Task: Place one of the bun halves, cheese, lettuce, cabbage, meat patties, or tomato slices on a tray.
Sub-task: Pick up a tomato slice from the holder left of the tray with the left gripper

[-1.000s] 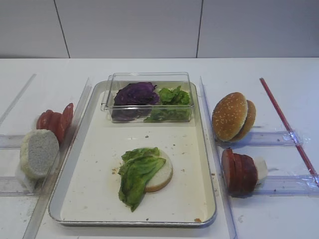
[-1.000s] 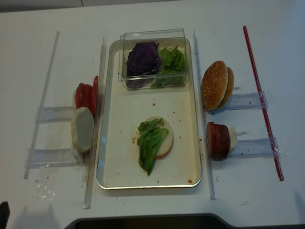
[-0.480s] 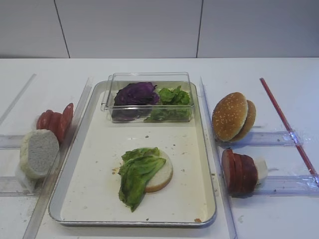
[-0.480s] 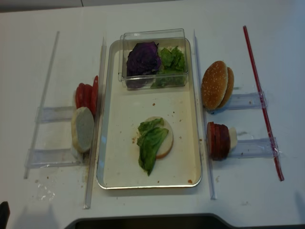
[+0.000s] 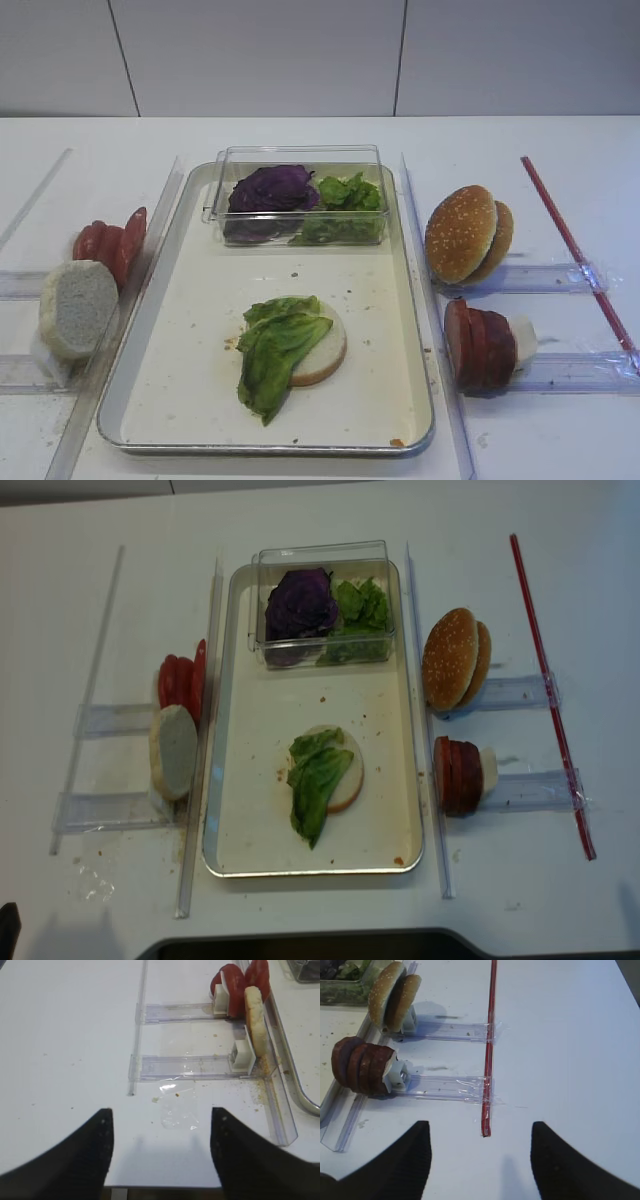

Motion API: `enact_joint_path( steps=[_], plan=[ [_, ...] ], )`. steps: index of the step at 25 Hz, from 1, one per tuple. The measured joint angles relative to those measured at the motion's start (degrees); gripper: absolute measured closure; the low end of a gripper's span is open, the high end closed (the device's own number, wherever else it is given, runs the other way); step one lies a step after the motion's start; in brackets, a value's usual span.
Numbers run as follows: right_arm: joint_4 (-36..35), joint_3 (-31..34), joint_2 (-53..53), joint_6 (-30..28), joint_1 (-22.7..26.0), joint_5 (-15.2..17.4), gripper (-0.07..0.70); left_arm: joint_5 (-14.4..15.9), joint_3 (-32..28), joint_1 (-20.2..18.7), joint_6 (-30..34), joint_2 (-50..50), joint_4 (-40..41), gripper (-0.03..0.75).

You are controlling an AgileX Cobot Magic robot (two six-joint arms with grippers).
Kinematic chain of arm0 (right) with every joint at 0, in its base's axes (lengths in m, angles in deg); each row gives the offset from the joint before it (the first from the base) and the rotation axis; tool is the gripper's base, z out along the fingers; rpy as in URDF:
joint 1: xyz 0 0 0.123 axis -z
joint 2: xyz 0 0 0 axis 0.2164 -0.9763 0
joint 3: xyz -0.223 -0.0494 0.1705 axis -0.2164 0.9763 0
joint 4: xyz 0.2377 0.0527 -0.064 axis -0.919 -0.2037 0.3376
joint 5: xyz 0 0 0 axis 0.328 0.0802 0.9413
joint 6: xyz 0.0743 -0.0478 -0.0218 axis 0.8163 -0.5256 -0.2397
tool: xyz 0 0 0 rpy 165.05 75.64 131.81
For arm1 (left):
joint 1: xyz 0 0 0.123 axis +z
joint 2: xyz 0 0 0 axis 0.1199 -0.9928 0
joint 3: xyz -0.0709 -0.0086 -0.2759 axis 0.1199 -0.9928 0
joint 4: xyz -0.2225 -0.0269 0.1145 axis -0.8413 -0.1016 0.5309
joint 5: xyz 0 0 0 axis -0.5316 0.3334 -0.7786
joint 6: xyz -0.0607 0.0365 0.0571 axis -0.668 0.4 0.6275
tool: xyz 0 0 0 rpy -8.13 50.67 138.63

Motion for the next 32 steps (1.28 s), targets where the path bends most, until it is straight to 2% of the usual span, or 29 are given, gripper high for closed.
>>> enact_joint_path(
  steps=[6, 13, 20, 27, 32],
  plan=[
    [0.0, 0.0, 0.0, -0.2, 0.0, 0.0, 0.177, -0.2, 2.6, 0.0, 0.7, 0.0, -0.3, 0.267],
    [0.0, 0.0, 0.0, -0.2, 0.0, 0.0, 0.177, 0.5, 7.5, -0.9, 1.6, -5.5, -0.7, 0.26],
    [0.0, 0.0, 0.0, -0.2, 0.0, 0.0, 0.177, -0.8, 12.5, -7.9, 1.6, -15.4, -1.2, 0.258],
    [0.0, 0.0, 0.0, -0.2, 0.0, 0.0, 0.177, -1.0, 19.0, -14.4, 1.6, -30.3, -1.5, 0.258],
    [0.0, 0.0, 0.0, -0.2, 0.0, 0.0, 0.177, -1.4, 24.0, -21.3, 1.6, -42.2, -1.5, 0.257]
  ],
)
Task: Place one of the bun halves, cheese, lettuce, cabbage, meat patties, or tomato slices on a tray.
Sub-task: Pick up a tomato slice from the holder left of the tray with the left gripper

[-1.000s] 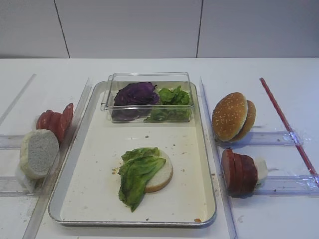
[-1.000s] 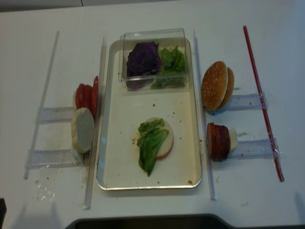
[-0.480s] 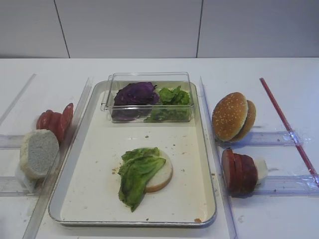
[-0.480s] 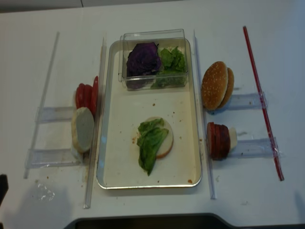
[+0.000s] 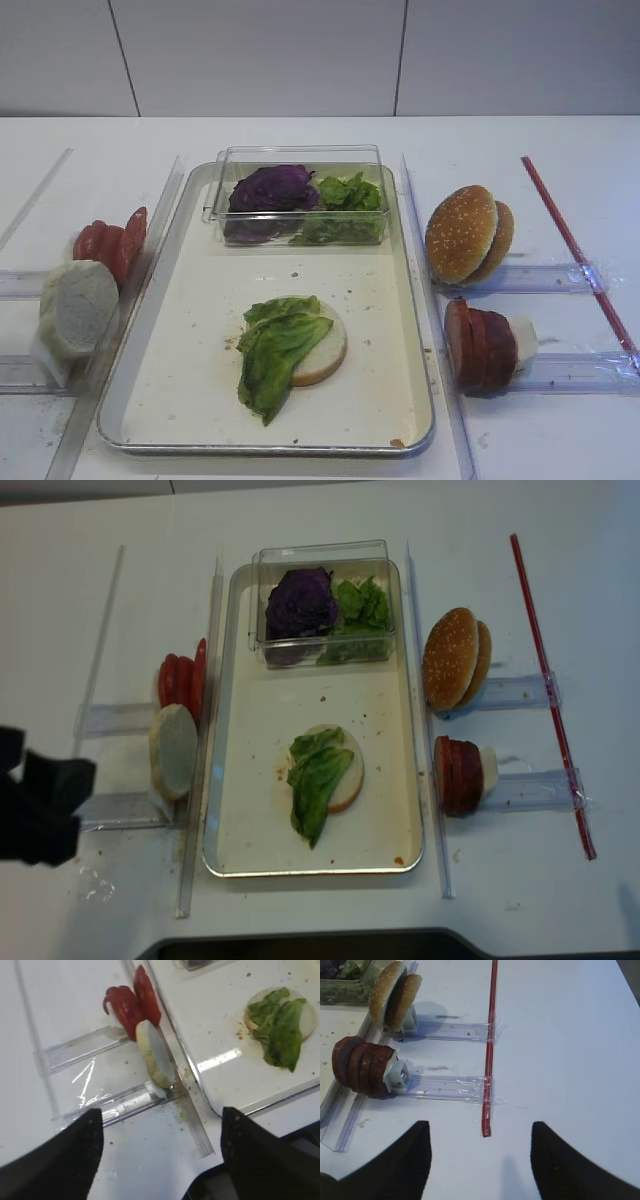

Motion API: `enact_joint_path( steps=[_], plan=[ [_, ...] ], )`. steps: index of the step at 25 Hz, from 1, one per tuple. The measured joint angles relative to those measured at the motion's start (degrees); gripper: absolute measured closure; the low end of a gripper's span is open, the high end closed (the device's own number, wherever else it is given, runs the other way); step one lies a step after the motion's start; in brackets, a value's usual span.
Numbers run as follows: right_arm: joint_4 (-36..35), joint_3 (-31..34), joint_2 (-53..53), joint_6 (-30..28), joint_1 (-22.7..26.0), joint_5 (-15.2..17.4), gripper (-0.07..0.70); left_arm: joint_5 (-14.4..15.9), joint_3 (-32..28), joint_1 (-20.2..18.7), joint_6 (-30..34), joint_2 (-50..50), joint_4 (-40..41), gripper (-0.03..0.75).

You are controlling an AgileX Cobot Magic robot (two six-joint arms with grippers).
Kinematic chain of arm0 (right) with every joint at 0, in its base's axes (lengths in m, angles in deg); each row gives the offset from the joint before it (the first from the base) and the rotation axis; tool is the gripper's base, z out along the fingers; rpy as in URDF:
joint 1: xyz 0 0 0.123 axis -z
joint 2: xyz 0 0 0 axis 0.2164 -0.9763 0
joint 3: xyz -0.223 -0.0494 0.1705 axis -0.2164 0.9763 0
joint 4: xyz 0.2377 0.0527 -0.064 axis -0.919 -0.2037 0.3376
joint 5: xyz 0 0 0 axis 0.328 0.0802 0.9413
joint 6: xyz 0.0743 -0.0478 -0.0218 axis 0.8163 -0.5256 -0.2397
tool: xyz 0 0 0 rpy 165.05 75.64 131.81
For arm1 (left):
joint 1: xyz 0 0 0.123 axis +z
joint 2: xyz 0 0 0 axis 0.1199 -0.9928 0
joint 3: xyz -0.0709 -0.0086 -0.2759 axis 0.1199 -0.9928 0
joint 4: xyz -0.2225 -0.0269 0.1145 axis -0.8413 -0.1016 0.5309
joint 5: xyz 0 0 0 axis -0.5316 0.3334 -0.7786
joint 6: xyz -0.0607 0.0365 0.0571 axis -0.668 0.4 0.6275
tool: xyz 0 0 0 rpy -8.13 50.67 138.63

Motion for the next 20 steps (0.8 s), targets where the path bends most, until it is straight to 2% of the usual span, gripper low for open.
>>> enact_joint_path(
  steps=[4, 14, 20],
  plan=[
    [0.0, 0.0, 0.0, 0.0, 0.0, 0.0, 0.177, -0.4, 4.4, -3.3, -2.4, -9.7, 1.1, 0.258],
    [0.0, 0.0, 0.0, 0.2, 0.0, 0.0, 0.177, -1.2, 17.9, -3.7, -10.8, -31.3, 2.5, 0.258],
    [0.0, 0.0, 0.0, 0.2, 0.0, 0.0, 0.177, -0.5, 24.8, -3.7, -11.8, -41.5, 2.5, 0.258]
  ],
)
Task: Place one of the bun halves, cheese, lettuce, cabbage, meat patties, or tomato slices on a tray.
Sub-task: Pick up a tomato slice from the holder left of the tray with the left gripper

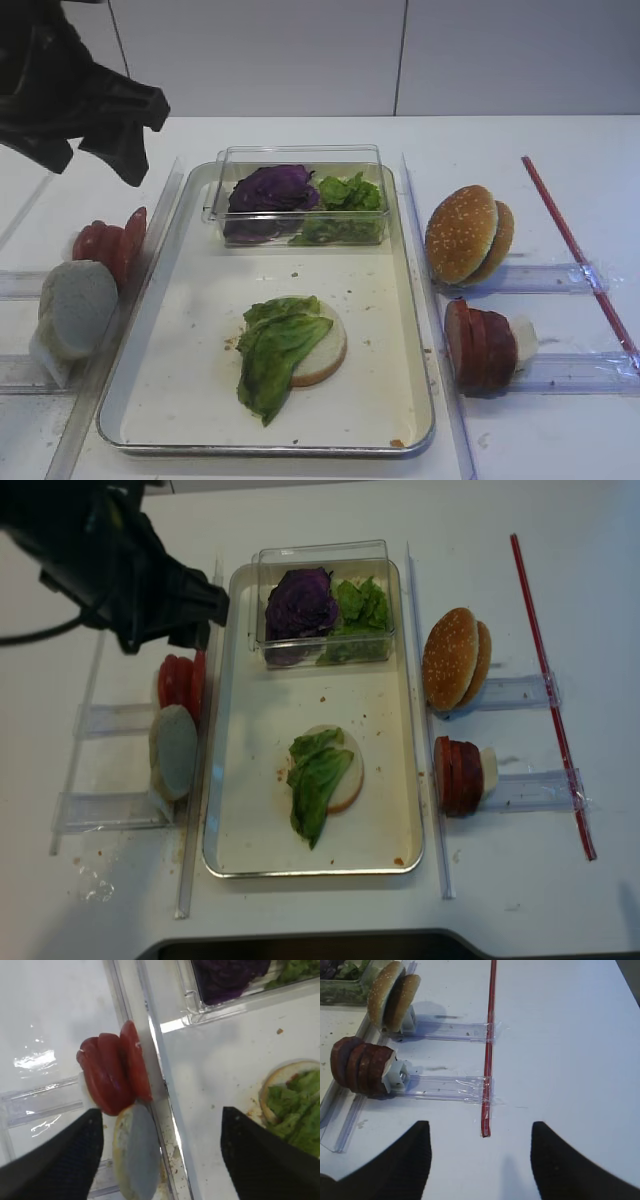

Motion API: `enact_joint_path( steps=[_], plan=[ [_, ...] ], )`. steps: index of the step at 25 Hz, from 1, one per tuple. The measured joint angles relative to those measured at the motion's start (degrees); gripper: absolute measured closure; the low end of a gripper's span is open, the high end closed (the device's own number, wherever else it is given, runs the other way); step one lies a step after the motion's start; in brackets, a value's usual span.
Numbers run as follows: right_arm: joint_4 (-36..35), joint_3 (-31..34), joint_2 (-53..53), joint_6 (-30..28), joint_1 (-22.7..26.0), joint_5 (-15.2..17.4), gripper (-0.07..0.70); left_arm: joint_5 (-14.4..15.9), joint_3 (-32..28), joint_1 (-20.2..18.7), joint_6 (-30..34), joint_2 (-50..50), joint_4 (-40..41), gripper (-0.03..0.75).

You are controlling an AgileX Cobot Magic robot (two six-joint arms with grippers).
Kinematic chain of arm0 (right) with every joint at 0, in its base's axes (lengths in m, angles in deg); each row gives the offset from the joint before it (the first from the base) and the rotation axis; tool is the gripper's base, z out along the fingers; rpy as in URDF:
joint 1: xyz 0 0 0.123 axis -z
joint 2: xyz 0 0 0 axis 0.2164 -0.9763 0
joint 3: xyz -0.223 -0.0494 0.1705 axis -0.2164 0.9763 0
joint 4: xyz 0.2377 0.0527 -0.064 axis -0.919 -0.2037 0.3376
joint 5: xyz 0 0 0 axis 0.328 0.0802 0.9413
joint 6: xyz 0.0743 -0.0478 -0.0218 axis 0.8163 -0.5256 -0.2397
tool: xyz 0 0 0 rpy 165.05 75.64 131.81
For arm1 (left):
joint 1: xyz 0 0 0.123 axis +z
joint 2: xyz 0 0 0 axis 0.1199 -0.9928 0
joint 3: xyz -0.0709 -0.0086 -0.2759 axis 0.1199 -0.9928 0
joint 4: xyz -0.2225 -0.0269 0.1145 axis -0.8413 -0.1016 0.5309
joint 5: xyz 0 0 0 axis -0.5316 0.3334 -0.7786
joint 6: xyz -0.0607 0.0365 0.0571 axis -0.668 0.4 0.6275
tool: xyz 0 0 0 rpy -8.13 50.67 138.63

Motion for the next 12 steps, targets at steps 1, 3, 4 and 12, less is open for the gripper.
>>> enact_joint_path(
  steps=[1, 3, 4, 12],
  plan=[
    [0.0, 0.0, 0.0, 0.0, 0.0, 0.0, 0.177, 0.1, 0.9, 0.0, -0.1, -1.5, 0.0, 0.258],
    [0.0, 0.0, 0.0, 0.0, 0.0, 0.0, 0.177, 0.2, 2.2, 0.0, -0.1, -4.1, 0.0, 0.258],
    [0.0, 0.0, 0.0, 0.0, 0.0, 0.0, 0.177, 0.2, 2.7, 0.0, -0.1, -5.4, 0.1, 0.26],
    [0.0, 0.0, 0.0, 0.0, 0.0, 0.0, 0.177, 0.5, 3.6, 0.0, -0.1, -12.2, 1.5, 0.343]
  ],
)
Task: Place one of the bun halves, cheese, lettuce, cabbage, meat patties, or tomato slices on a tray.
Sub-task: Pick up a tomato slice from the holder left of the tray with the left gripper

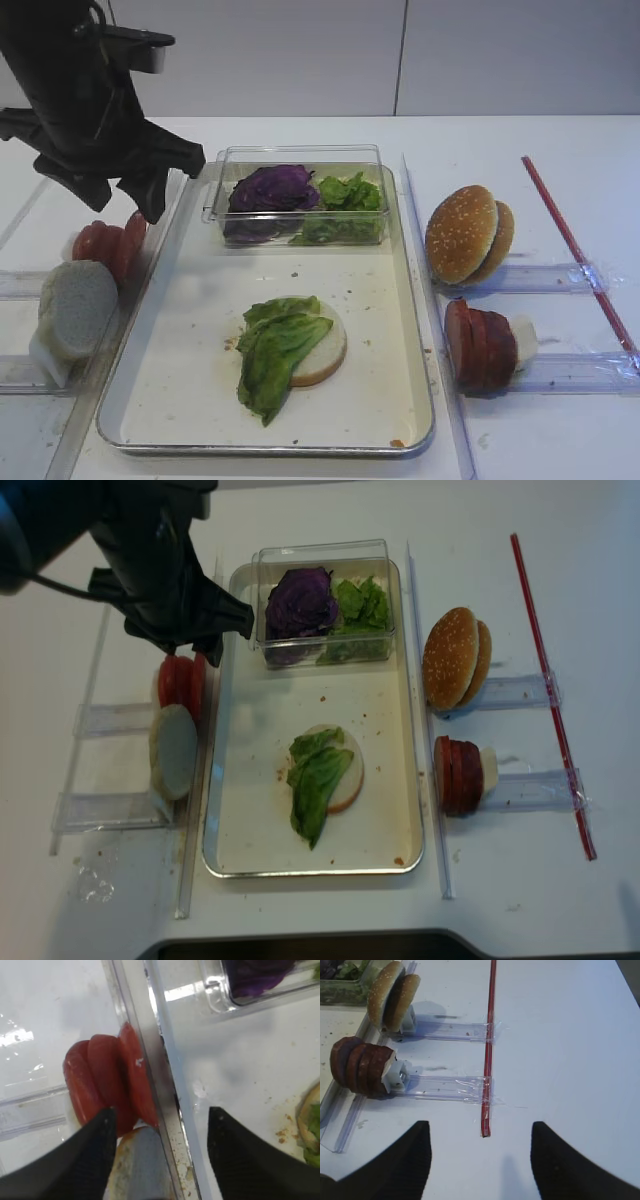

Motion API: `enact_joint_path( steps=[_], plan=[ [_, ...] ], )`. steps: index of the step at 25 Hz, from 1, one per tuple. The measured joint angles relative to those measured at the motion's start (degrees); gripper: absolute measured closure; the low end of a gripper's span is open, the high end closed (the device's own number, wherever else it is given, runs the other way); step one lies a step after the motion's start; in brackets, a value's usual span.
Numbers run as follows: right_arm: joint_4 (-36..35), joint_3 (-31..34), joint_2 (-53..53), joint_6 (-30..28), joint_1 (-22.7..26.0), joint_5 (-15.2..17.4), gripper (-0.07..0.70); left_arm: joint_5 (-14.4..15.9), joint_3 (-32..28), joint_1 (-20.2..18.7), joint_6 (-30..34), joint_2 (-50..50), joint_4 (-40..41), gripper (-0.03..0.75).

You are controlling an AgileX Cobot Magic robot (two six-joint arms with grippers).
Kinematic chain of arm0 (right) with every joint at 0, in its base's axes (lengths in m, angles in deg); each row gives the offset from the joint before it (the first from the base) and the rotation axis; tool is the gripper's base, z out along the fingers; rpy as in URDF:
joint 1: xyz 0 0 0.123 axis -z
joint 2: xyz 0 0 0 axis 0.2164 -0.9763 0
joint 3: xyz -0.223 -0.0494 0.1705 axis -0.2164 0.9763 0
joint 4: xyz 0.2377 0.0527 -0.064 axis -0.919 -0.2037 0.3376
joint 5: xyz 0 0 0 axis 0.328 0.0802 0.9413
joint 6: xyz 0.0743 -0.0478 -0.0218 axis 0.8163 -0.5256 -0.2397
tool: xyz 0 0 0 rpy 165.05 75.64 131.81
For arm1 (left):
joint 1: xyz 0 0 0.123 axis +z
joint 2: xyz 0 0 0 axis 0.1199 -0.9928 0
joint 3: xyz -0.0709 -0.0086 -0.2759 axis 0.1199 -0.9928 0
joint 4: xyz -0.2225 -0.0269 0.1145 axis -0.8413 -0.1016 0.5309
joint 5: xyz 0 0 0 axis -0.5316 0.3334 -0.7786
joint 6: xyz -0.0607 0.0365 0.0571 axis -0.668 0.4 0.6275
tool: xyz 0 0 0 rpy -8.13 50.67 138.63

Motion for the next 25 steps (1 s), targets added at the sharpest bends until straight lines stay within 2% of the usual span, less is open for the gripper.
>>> enact_joint_path(
  steps=[6, 16, 25],
  plan=[
    [0.1, 0.0, 0.0, 0.0, 0.0, 0.0, 0.177, -2.8, 0.1, 0.0, -0.1, -2.6, 0.1, 0.349],
    [0.1, 0.0, 0.0, 0.0, 0.0, -0.1, 0.177, -3.8, 0.5, 0.0, -1.6, -6.4, 2.9, 0.35],
    [0.1, 0.0, 0.0, 0.0, 0.0, -0.1, 0.177, -6.5, 0.6, 0.0, -1.8, -8.1, 2.9, 0.35]
  ],
)
